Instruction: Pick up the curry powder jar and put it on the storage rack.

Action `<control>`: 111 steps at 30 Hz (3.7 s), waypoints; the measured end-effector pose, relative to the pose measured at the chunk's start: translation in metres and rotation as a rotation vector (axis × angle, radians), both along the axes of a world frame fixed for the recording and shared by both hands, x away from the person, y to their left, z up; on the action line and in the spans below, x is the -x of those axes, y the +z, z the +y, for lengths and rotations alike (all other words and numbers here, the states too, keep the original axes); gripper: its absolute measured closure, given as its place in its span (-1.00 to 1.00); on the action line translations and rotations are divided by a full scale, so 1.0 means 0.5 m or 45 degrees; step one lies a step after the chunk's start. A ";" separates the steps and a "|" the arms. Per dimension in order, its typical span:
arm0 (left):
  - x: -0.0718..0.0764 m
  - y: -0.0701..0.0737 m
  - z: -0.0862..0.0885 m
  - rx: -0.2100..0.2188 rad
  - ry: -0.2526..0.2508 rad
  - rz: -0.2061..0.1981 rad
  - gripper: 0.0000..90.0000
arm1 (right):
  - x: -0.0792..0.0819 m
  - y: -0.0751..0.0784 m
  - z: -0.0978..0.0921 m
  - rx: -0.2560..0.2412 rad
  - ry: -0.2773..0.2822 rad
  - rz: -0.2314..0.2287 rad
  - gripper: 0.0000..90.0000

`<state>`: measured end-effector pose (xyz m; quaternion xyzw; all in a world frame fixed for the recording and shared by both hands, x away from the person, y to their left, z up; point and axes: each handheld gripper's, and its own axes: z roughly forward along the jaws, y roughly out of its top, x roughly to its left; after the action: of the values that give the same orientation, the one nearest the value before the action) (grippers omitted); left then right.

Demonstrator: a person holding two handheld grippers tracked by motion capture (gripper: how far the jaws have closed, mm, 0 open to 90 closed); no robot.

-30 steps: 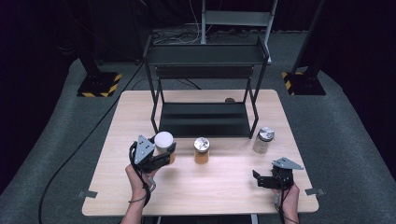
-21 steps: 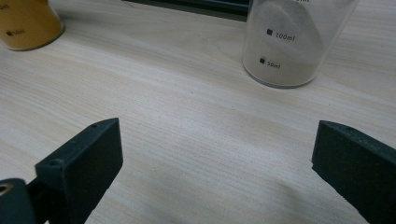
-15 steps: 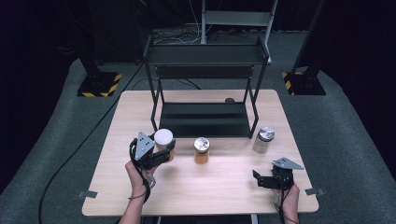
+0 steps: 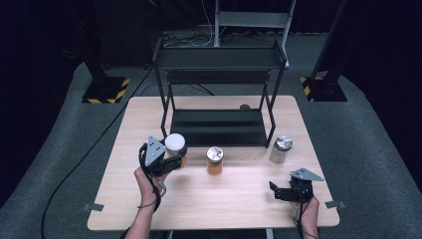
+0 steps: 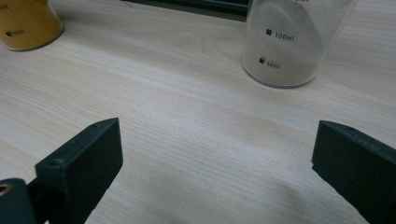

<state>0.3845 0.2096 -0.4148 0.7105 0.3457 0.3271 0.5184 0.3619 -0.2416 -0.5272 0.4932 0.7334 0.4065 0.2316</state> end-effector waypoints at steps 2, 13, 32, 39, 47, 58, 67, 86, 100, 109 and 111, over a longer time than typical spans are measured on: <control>-0.002 0.001 0.000 -0.001 -0.002 0.001 -0.25 | 0.000 0.000 0.000 0.002 0.000 0.000 -0.98; -0.021 0.002 -0.002 0.004 0.001 0.015 -0.25 | 0.000 0.000 0.000 0.001 0.001 0.001 -0.98; -0.055 -0.002 -0.011 -0.004 0.011 0.039 -0.25 | 0.000 0.000 -0.001 -0.004 -0.001 -0.002 -0.98; -0.063 -0.001 -0.013 -0.009 0.013 0.045 -0.25 | 0.000 0.000 0.000 -0.001 0.003 -0.002 -0.98; -0.073 0.001 -0.015 -0.015 0.014 0.048 -0.25 | 0.000 0.000 0.000 0.001 0.004 0.001 -0.98; -0.084 0.006 -0.023 -0.027 0.009 0.049 -0.25 | 0.000 0.000 0.000 0.003 0.005 0.003 -0.98; -0.092 0.006 -0.025 -0.031 0.009 0.052 -0.25 | 0.000 0.000 0.000 0.002 0.004 0.003 -0.98; -0.115 0.007 -0.028 -0.050 0.012 0.055 -0.25 | -0.001 0.000 0.003 0.017 0.012 0.007 -0.98; -0.139 0.021 -0.035 -0.060 0.009 0.048 -0.25 | 0.000 0.000 0.002 0.013 0.013 -0.003 -0.98; -0.150 0.023 -0.042 -0.070 0.008 0.053 -0.25 | 0.000 0.000 0.002 0.014 0.013 -0.005 -0.97; -0.154 0.024 -0.044 -0.077 0.006 0.054 -0.25 | 0.000 0.000 0.003 0.017 0.015 -0.003 -0.97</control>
<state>0.4613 0.1875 -0.4029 0.7317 0.3483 0.3234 0.4885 0.3619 -0.2403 -0.5272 0.4869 0.7386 0.4036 0.2333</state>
